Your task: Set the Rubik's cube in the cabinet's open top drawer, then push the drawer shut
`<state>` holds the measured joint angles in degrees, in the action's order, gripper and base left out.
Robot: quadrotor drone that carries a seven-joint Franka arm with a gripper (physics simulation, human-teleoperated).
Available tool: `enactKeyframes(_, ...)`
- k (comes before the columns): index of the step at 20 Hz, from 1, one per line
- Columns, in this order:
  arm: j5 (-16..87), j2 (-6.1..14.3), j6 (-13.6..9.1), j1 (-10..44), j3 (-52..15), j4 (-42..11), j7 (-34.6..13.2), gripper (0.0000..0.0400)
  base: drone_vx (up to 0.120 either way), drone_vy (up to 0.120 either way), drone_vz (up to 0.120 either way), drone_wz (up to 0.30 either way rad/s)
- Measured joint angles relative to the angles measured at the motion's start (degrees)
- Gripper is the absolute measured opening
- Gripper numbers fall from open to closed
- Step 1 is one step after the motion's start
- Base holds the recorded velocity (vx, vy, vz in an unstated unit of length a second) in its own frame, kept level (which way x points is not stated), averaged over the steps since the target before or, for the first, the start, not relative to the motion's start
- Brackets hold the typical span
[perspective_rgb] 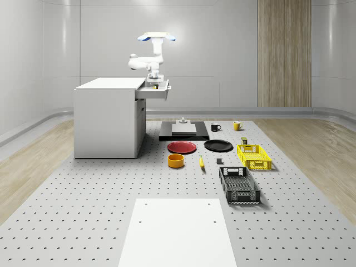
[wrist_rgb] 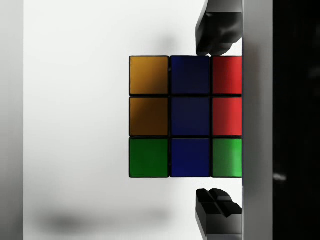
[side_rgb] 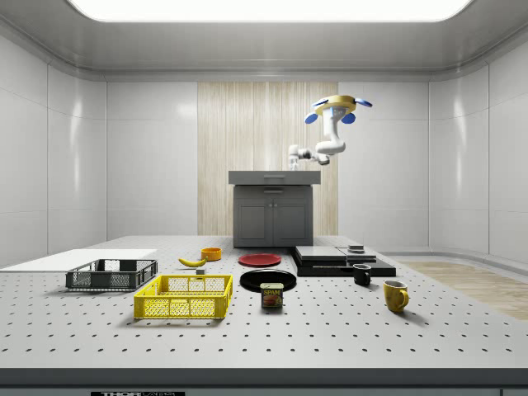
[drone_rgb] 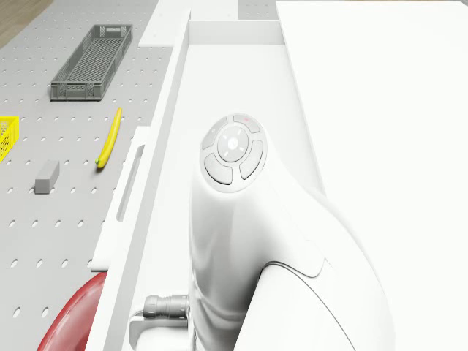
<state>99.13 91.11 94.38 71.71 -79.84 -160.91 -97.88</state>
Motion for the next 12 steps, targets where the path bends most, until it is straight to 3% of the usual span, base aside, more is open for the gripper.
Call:
enactKeyframes(10,-3.05,0.12,-0.97,-0.28,-3.21,-0.37,0.06,0.0399,-0.112,0.116,0.12,0.0)
enactKeyframes(12,-3.22,0.16,-0.98,-0.29,-3.37,-0.39,0.06,0.04,-0.06,0.12,0.02,0.0)
